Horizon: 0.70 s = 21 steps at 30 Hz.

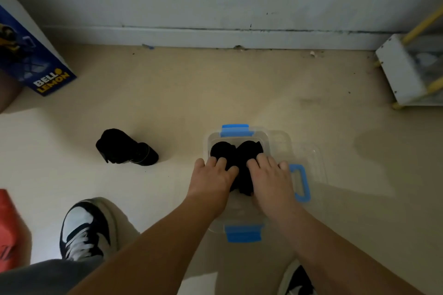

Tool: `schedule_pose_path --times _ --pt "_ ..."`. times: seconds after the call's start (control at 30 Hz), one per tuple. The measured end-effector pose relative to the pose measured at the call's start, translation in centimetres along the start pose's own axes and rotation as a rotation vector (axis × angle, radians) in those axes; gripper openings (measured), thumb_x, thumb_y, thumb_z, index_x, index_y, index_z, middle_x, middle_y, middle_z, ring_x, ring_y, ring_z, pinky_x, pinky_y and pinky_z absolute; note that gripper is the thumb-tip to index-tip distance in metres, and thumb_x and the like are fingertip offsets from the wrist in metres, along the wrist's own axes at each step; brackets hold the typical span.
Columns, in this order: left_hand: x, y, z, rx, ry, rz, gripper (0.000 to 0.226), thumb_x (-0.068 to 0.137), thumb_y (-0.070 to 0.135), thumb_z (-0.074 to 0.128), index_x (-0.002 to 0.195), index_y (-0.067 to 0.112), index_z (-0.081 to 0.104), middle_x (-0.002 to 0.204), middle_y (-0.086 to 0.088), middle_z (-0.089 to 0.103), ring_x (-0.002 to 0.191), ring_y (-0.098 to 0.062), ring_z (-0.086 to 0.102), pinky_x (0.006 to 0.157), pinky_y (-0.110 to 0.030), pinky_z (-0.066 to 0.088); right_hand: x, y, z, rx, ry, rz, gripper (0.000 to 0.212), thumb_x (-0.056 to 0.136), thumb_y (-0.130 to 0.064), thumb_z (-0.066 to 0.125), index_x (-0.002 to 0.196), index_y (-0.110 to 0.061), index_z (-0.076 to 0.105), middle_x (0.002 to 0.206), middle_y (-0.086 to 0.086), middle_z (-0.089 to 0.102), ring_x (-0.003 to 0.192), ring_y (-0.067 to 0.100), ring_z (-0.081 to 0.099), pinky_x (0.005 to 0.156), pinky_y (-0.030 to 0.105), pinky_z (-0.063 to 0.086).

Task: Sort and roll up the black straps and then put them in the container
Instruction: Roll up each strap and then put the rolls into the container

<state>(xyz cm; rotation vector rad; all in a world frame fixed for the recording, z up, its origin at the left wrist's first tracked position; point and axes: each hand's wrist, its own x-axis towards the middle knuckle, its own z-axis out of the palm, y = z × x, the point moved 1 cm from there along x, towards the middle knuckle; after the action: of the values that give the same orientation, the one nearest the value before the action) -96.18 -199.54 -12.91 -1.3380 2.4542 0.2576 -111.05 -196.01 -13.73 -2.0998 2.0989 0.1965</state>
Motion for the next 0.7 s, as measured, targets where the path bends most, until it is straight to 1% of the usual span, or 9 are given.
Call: schedule_pose_path --times 0.07,0.17,0.2,0.3,0.37,0.47,0.53,0.6,0.7 --pt "0.3 0.2 0.6 0.002 0.032 -0.036 0.053 0.089 0.027 0.070 0.135 0.028 0.043 0.124 -0.002 0.049 0.114 -0.026 0.049 0.088 -0.041 0.032 0.2 0.0 0.3 -0.005 0.055 0.028 0.050 0.051 -0.002 0.092 0.090 -0.018 0.065 0.087 0.005 0.055 0.076 0.027 0.060 0.066 0.038 0.034" --pt "0.9 0.5 1.3 -0.034 0.073 -0.081 0.045 0.088 0.029 0.070 0.123 0.027 0.043 0.118 0.000 0.048 0.109 -0.024 0.049 0.081 -0.039 0.026 0.5 -0.3 0.2 -0.005 0.064 0.035 0.055 0.039 -0.004 0.094 0.081 -0.020 0.061 0.080 0.003 0.053 0.068 0.025 0.057 0.064 0.037 0.027" --pt "1.0 0.5 1.4 -0.052 0.084 -0.090 0.042 0.088 0.030 0.069 0.121 0.027 0.043 0.118 0.001 0.049 0.108 -0.023 0.050 0.081 -0.039 0.026 0.6 -0.5 0.1 0.007 0.050 0.022 0.052 0.042 -0.007 0.093 0.081 -0.021 0.061 0.080 0.002 0.053 0.070 0.025 0.057 0.066 0.037 0.026" --pt "0.8 0.1 1.1 -0.127 0.116 -0.048 0.031 0.094 0.042 0.059 0.119 0.026 0.050 0.115 0.003 0.054 0.108 -0.023 0.052 0.081 -0.039 0.027 0.6 -1.1 -1.0 0.096 -0.007 -0.069 0.026 0.076 -0.015 0.079 0.091 -0.024 0.061 0.090 -0.002 0.052 0.089 0.025 0.055 0.077 0.036 0.021" --pt "0.5 -1.0 0.8 -0.290 0.203 0.024 0.028 0.095 0.043 0.052 0.113 0.023 0.062 0.108 0.002 0.061 0.104 -0.025 0.057 0.078 -0.036 0.033 1.0 -1.9 -2.2 0.218 -0.062 -0.097 0.016 0.086 -0.013 0.067 0.087 -0.024 0.055 0.087 -0.005 0.050 0.092 0.024 0.054 0.077 0.034 0.029" --pt "-0.6 -3.5 0.0 -0.577 0.380 0.033 0.021 0.086 0.025 0.059 0.100 0.014 0.070 0.097 -0.004 0.066 0.091 -0.029 0.061 0.070 -0.041 0.053 2.3 -3.7 -4.1 0.461 -0.101 0.040 0.014 0.086 -0.007 0.061 0.089 -0.020 0.058 0.089 -0.004 0.057 0.090 0.023 0.058 0.075 0.036 0.048" --pt "-1.5 -5.9 -0.2 -0.629 0.481 -0.042 0.022 0.084 0.017 0.061 0.103 0.011 0.071 0.101 -0.006 0.066 0.091 -0.028 0.062 0.072 -0.042 0.057 3.2 -5.4 -4.8 0.600 -0.082 0.122 0.018 0.090 -0.004 0.059 0.097 -0.019 0.066 0.093 -0.004 0.065 0.091 0.020 0.062 0.080 0.037 0.053" --pt "-2.9 -9.2 -0.3 -0.656 0.522 -0.156 0.024 0.088 0.017 0.062 0.110 0.011 0.071 0.110 -0.006 0.066 0.098 -0.028 0.064 0.076 -0.042 0.058 4.0 -7.8 -5.1 0.699 -0.061 0.114 0.022 0.092 -0.002 0.057 0.098 -0.021 0.067 0.094 -0.007 0.068 0.091 0.017 0.063 0.083 0.034 0.053" --pt "-5.1 -15.1 0.7 -0.590 0.369 -0.378 0.033 0.093 0.018 0.063 0.125 0.014 0.066 0.133 -0.005 0.059 0.119 -0.029 0.057 0.093 -0.044 0.054 5.5 -12.5 -4.9 0.820 -0.008 0.057 0.025 0.089 0.001 0.054 0.095 -0.018 0.069 0.097 -0.004 0.070 0.093 0.019 0.065 0.084 0.036 0.054"
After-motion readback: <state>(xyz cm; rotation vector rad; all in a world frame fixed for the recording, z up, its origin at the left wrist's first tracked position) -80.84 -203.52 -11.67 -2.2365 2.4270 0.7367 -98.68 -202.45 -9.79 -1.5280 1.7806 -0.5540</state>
